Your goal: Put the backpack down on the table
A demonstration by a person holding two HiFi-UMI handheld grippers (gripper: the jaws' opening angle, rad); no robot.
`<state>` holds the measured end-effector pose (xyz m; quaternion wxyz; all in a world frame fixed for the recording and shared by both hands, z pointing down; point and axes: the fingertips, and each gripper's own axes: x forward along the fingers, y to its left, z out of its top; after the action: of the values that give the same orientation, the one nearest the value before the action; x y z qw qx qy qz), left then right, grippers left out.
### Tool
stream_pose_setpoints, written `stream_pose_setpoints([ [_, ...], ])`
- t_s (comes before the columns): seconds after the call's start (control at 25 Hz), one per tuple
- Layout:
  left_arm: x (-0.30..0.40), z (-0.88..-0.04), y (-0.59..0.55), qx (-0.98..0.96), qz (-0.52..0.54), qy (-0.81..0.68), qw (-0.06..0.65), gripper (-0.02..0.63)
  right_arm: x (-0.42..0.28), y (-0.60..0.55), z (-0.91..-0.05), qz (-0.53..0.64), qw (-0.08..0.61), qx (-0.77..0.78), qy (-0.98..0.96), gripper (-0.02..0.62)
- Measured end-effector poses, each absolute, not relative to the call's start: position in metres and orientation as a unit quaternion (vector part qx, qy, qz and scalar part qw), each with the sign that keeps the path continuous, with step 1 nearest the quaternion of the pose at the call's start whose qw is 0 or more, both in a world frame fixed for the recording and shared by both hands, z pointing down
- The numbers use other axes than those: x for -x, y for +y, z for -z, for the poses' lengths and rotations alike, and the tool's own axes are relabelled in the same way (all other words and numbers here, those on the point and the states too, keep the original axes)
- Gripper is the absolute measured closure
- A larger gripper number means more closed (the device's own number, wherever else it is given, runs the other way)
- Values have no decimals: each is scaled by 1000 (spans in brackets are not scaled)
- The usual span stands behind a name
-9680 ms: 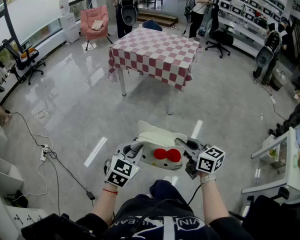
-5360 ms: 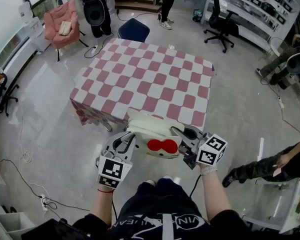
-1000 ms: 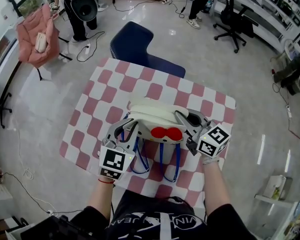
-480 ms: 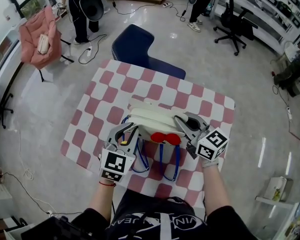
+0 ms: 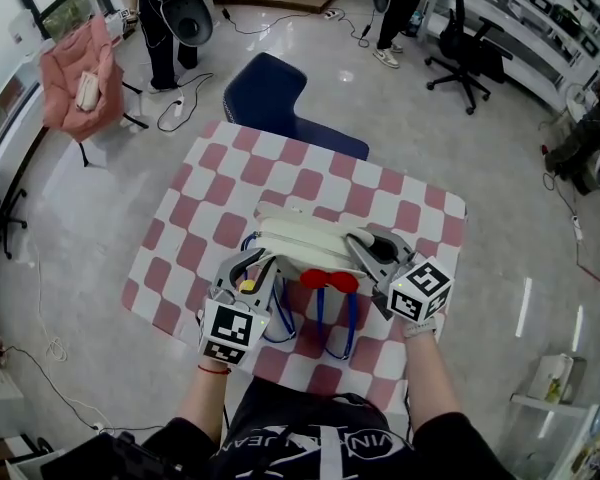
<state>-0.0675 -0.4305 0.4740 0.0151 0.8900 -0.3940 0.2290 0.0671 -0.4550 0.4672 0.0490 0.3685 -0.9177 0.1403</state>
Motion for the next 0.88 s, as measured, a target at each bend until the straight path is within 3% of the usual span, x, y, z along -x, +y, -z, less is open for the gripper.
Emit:
stream_pose_setpoints([
  [0.88, 74, -474, -425, -883, -224, -412, 21, 517, -68, -447, -453, -123, 43, -371, -919, 543],
])
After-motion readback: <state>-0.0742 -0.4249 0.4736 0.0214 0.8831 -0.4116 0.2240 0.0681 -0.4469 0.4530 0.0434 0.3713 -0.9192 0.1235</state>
